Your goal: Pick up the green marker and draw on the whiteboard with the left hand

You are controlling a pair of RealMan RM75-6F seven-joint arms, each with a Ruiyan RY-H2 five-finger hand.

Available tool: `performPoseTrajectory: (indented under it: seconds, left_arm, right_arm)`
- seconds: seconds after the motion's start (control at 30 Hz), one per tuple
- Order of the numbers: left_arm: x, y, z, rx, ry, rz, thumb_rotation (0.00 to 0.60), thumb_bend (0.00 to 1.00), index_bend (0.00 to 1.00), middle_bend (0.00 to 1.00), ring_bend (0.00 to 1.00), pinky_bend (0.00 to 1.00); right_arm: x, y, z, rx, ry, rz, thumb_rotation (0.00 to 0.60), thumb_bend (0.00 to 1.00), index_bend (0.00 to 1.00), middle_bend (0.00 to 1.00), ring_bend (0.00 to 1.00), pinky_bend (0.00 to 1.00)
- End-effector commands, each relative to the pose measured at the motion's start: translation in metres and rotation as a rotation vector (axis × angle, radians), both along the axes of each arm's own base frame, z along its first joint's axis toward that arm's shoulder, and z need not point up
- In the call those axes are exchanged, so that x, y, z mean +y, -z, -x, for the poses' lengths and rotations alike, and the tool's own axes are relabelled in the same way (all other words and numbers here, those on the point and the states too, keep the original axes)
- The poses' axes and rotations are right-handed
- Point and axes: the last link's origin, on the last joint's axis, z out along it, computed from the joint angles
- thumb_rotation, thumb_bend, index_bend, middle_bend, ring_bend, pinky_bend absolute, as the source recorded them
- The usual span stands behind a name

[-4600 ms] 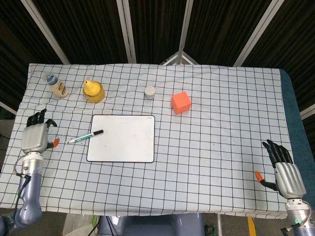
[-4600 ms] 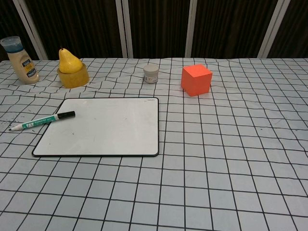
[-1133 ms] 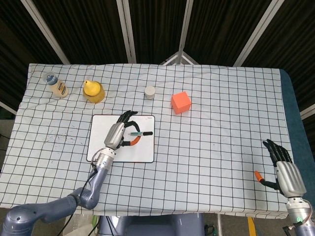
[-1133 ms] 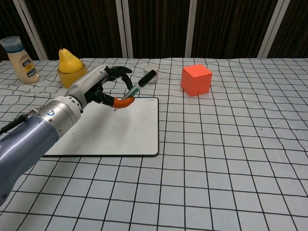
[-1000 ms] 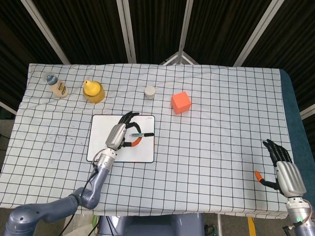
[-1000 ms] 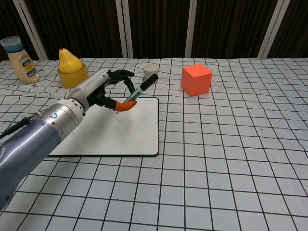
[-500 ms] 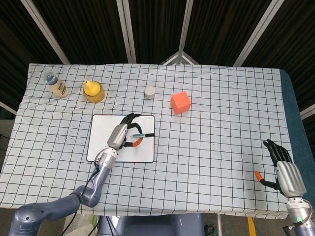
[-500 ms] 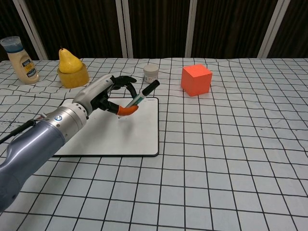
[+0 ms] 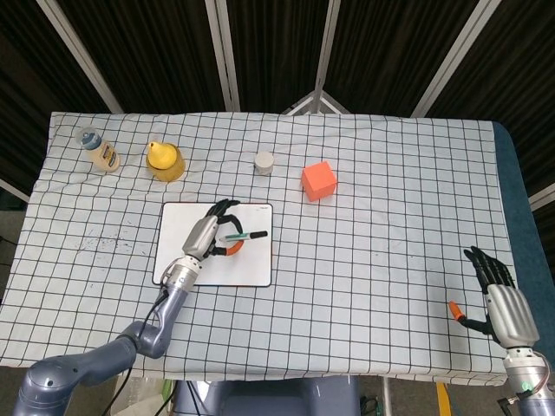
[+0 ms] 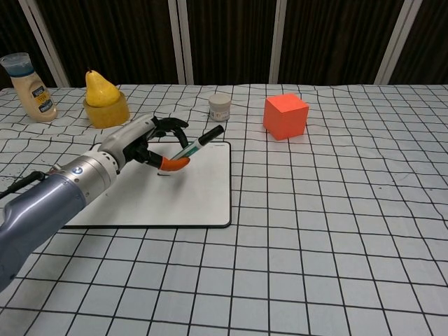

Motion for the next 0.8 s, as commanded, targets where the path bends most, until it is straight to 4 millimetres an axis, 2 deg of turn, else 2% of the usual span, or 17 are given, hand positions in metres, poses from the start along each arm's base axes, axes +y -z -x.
performPoseTrajectory:
  seconds: [0.03,0.4,0.6,0.8]
  left_arm:
    - [0.005,-0.008,0.013,0.01,-0.016,-0.013,0.6,0.58,0.66,0.11,0.0,0.01]
    - [0.025,-0.051,0.044,0.03,-0.048,-0.127,0.6,0.58,0.66,0.11,0.0,0.01]
    - [0.023,-0.062,0.036,-0.025,-0.033,-0.151,0.6,0.58,0.66,0.11,0.0,0.01]
    - [0.007,-0.049,0.018,-0.045,-0.006,-0.105,0.6,0.58,0.66,0.11,0.0,0.01]
  right_arm:
    - [-0.001,0.0,0.0,-0.003,0.003,-0.002,0.6,0.32,0.0,0.0,0.0,0.0]
    - [-0.001,0.001,-0.002,-0.006,-0.001,-0.005,0.6,0.32,0.0,0.0,0.0,0.0]
    - [0.0,0.001,-0.002,-0.004,-0.005,-0.005,0.6,0.32,0.0,0.0,0.0,0.0]
    - [0.001,0.001,-0.002,-0.005,-0.007,-0.004,0.6,0.32,0.0,0.0,0.0,0.0]
